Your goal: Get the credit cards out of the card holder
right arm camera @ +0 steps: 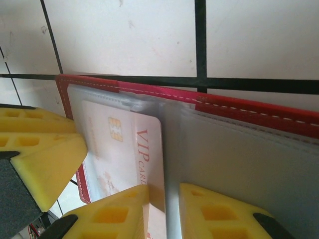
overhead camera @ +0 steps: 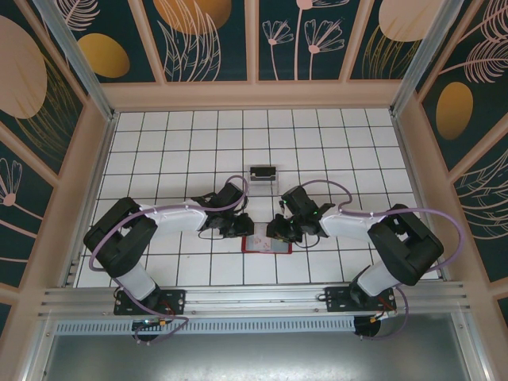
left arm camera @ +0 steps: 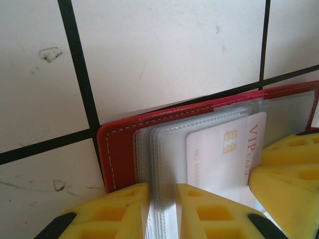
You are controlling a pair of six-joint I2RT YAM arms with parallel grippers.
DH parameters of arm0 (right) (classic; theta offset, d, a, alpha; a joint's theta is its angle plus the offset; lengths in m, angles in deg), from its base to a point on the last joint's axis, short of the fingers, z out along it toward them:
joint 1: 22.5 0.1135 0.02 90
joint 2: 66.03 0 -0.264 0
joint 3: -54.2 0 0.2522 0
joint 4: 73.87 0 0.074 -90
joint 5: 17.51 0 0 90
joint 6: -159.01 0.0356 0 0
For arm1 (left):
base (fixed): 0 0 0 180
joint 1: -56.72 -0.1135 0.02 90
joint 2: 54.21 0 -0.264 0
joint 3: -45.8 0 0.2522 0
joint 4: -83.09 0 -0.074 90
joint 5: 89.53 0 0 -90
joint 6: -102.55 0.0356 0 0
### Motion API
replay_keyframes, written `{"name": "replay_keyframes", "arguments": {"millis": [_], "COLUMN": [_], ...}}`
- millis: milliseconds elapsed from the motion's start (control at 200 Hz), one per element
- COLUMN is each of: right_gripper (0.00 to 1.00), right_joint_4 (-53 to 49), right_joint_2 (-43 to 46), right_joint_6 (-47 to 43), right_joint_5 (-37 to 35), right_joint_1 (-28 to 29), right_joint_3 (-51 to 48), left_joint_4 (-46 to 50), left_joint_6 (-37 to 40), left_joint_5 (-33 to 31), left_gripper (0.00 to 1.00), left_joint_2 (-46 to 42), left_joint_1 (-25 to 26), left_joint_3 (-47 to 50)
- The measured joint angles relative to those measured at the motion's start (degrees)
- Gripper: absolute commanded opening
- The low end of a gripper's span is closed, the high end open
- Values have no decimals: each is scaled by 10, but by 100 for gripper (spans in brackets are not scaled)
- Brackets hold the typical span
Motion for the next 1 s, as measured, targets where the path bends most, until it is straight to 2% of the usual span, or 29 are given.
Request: {"name": "replay_keyframes", "arguments": {"millis": [345, 1001], "right_gripper": [22, 10], "right_joint_4": [23, 34], "right_joint_2": [0, 10], "right_joint_6": [0, 2], "right_joint_5": [15, 19], "right_joint_1": [0, -4], "right_joint_3": [-9, -20], "left_joint_4": [5, 13], "left_joint_6": [2, 6], "left_joint_5": [0, 0], "left_gripper": [24, 24], "left_joint_2": [2, 5], "left_joint_1": [0, 0], "left_joint_3": [-4, -9]}}
